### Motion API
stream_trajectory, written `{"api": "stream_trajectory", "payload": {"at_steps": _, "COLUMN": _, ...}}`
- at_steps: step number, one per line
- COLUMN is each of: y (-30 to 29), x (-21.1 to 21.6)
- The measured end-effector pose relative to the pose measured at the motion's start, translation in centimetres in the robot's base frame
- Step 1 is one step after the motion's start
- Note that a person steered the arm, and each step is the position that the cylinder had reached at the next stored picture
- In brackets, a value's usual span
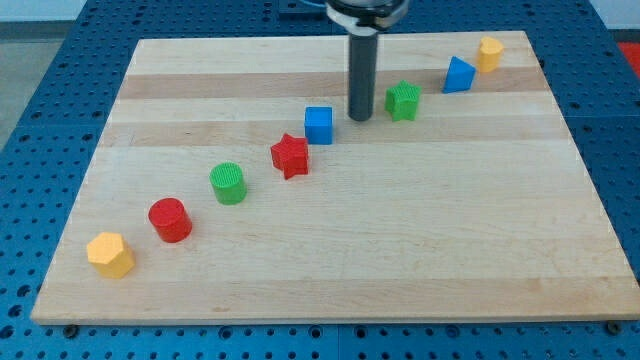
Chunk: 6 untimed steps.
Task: Push the blue cube towards the center left
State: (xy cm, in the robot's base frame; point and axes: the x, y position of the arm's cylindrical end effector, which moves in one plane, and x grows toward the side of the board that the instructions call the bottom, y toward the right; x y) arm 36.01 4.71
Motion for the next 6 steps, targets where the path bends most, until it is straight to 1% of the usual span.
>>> {"api": "stream_trajectory", "payload": {"at_steps": 1, "y": -0.1, "x": 1.6}}
{"api": "stream_trajectory", "payload": {"at_steps": 2, "y": -3.0, "x": 1.9}}
{"api": "stream_trajectory", "payload": {"at_steps": 6, "y": -18.3, "x": 2.0}}
